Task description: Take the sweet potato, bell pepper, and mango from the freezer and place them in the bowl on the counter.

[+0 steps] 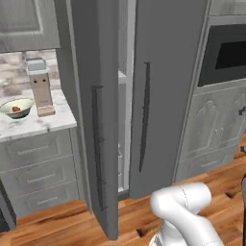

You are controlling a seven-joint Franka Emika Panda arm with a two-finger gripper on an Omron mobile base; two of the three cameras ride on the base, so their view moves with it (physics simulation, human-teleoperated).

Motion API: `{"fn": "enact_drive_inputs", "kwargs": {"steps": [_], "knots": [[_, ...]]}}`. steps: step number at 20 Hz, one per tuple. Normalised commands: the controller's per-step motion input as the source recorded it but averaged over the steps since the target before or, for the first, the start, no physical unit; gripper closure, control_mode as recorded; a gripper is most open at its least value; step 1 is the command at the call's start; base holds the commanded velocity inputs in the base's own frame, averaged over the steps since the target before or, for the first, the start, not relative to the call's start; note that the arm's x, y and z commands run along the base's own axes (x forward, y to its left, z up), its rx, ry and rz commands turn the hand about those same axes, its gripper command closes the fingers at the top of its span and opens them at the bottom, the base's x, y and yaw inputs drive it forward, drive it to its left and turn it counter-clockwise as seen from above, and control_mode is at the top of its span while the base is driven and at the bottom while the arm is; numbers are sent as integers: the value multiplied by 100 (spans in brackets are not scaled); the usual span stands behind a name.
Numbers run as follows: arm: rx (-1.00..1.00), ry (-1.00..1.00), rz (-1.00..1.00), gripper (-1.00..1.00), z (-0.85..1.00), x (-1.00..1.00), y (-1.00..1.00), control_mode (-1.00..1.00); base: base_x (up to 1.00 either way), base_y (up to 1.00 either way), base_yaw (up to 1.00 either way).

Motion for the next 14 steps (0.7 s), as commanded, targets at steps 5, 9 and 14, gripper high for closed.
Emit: {"fn": "enact_drive_inputs", "kwargs": {"steps": [5,9,14], "knots": [[0,0,0,-100,0,0,0,100,64,-95,24],[0,0,0,-100,0,0,0,100,74,-58,45],[0,0,0,-100,0,0,0,100,76,-20,54]]}}
